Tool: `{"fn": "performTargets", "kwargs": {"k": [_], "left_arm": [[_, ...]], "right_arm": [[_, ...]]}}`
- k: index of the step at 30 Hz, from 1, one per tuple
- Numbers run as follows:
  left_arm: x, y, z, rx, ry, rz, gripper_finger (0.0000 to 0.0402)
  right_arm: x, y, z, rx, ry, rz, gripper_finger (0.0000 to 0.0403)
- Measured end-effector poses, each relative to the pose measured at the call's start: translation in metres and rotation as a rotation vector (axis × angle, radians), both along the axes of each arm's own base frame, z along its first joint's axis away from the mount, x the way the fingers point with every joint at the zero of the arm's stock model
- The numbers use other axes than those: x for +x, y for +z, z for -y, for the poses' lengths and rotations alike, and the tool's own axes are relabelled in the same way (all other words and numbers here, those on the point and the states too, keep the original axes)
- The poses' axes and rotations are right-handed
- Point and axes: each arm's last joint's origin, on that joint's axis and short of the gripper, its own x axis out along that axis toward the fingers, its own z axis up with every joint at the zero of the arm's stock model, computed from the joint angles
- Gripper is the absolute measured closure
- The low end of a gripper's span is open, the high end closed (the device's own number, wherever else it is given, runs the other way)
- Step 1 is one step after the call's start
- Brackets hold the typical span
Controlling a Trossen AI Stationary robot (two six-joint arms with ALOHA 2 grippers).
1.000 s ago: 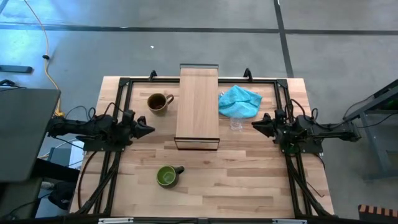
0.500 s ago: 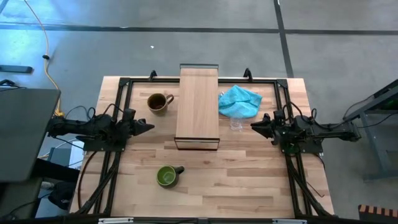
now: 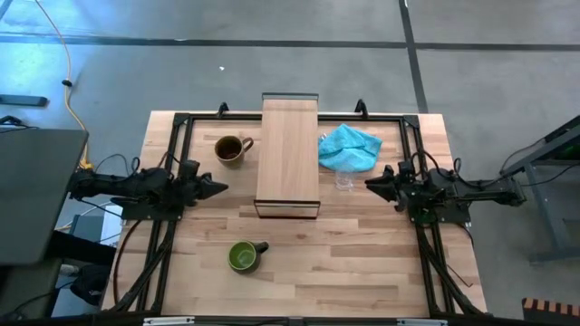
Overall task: Stack small to large cups/mugs on shelf
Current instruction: Put the brown and green mug on the shelf
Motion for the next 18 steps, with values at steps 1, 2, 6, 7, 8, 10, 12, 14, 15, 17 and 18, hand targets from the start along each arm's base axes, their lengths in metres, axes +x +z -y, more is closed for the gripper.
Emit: {"fn": "performTargets", "kwargs": {"k": [1,2,6,7,8,10,12,14,15,17,18], "left_arm": [[0.0,-0.0007,-0.0002,0.005,0.007,-0.008,0.0401],[0.0,-0.0003,-0.0002,0.006,0.006,-0.004,0.0401],[-0.0001,0.0006,-0.0002,0.008,0.007,0.004,0.0401],[-0.0001,0.0006,-0.0001,0.008,0.006,0.005,0.0401],[0.0,0.0004,-0.0002,0.008,0.006,0.003,0.0401],[0.0,0.0004,-0.0002,0.005,0.006,0.004,0.0401],[0.0,0.0004,-0.0001,-0.025,0.004,0.009,0.0401],[0.0,0.0003,-0.0001,-0.043,0.003,0.01,0.0401],[0.0,0.0,-0.0002,-0.045,0.004,0.008,0.0401],[0.0,-0.0007,-0.0002,-0.02,0.005,-0.003,0.0401],[0.0,-0.0006,-0.0002,0.011,0.006,-0.008,0.0401]], "right_arm": [[0.0,-0.0005,0.0,0.0,0.0,-0.005,0.0297],[0.0001,-0.0012,0.0,-0.001,0.0,-0.013,0.0297],[0.0003,-0.004,0.0,-0.002,0.0,-0.042,0.0297],[0.0003,-0.0045,0.0,-0.003,0.0,-0.046,0.0297],[0.0003,-0.0049,0.0,-0.003,-0.001,-0.051,0.0297],[0.0003,-0.005,0.0,-0.003,0.0,-0.052,0.0297],[0.0003,-0.005,0.0,-0.003,-0.001,-0.052,0.0297],[0.0003,-0.005,0.0,-0.003,-0.002,-0.052,0.0297],[0.0003,-0.005,0.0,-0.003,-0.002,-0.052,0.0297],[0.0003,-0.005,0.0001,0.006,-0.003,-0.051,0.0297],[0.0003,-0.005,0.0001,0.005,-0.003,-0.051,0.0297]]}}
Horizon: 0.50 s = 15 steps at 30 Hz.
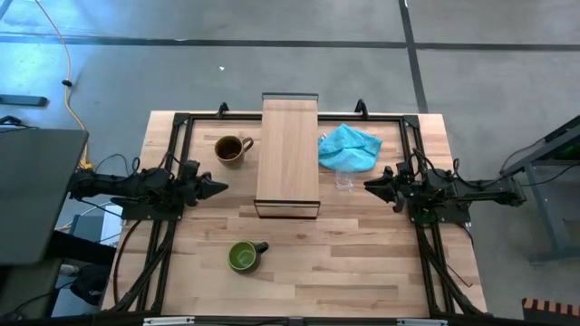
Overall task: Stack small to large cups/mugs on shelf
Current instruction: Put the brown and green mug on the shelf
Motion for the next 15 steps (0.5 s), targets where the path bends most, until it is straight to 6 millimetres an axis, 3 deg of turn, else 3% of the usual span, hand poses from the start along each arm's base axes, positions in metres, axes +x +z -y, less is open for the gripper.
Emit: {"fn": "performTargets", "kwargs": {"k": [9,15], "left_arm": [[-0.0003,0.0034,-0.0004,0.04,0.017,0.028,0.0401],[-0.0001,0.0036,0.0006,0.185,-0.009,0.007,0.0401]], "right_arm": [[0.0,-0.0005,0.0,0.0,0.001,-0.007,0.0297],[0.0,-0.0006,-0.0002,0.047,0.007,-0.006,0.0297]]}}
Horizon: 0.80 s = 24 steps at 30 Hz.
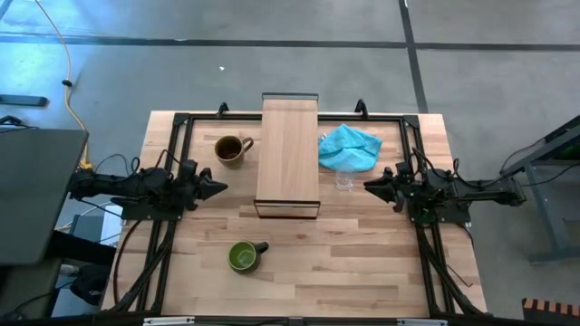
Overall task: Stack small to large cups/mugs on shelf
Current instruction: Put the brown and green mug on the shelf
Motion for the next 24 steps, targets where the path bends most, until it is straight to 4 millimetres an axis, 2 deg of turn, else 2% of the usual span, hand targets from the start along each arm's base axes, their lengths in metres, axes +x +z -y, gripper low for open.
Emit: {"fn": "performTargets", "kwargs": {"k": [6,9,13,15,20,24], "left_arm": [[-0.002,0.012,0.003,-0.001,-0.102,0.074,0.0401],[-0.005,0.024,0.004,0.084,-0.135,0.097,0.0401],[-0.014,0.051,0.004,0.27,-0.112,0.112,0.0401],[-0.021,0.064,0.003,0.355,-0.056,0.05,0.0401],[-0.044,0.088,-0.003,0.488,0.104,-0.247,0.0401],[-0.052,0.109,-0.005,0.569,0.174,-0.329,0.0401]], "right_arm": [[0.0,0.0,0.0,0.024,0.01,0.0,0.0297],[0.0,0.0,0.0,0.004,0.01,-0.001,0.0297],[0.0,0.0,0.0,-0.022,0.008,-0.001,0.0297],[0.0,0.0,0.0,-0.015,0.009,0.002,0.0297],[0.0,0.001,0.0,-0.003,0.009,0.007,0.0297],[0.0,0.001,0.0,-0.003,0.009,0.009,0.0297]]}}
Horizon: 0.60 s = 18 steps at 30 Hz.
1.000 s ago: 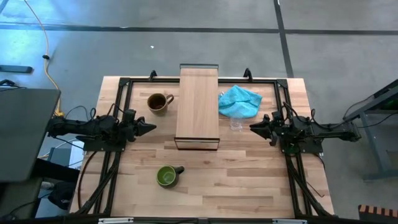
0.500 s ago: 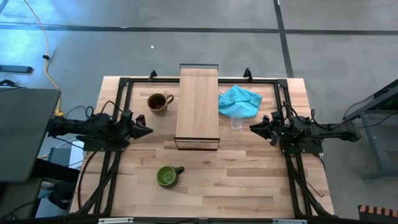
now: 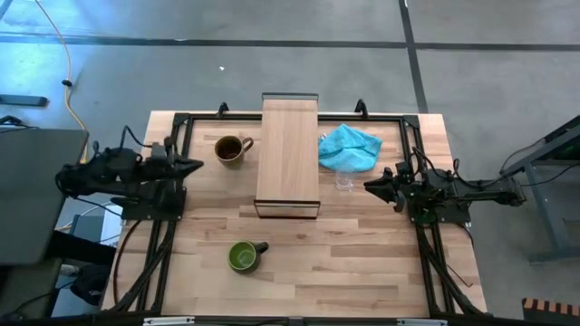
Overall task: Stack small to large cups/mugs on shelf
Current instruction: Put the brown and green mug on the shelf
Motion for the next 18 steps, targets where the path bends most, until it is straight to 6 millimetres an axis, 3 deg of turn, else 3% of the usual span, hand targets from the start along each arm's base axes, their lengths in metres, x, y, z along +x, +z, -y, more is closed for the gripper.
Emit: {"fn": "performTargets", "kwargs": {"k": [3,9,15,18], "left_arm": [[0.003,0.01,-0.001,0.103,0.01,-0.084,0.0401],[0.032,0.006,-0.003,0.121,0.084,-0.306,0.0401],[0.065,-0.003,-0.009,0.052,0.36,-0.48,0.0401],[0.078,-0.007,-0.01,0.083,0.41,-0.577,0.0401]], "right_arm": [[0.0,0.0,0.0,0.0,-0.002,0.001,0.0297],[0.0,0.004,0.002,0.024,-0.053,0.039,0.0297],[-0.001,0.005,0.003,0.053,-0.101,0.057,0.0297],[-0.001,0.005,0.003,0.052,-0.101,0.056,0.0297]]}}
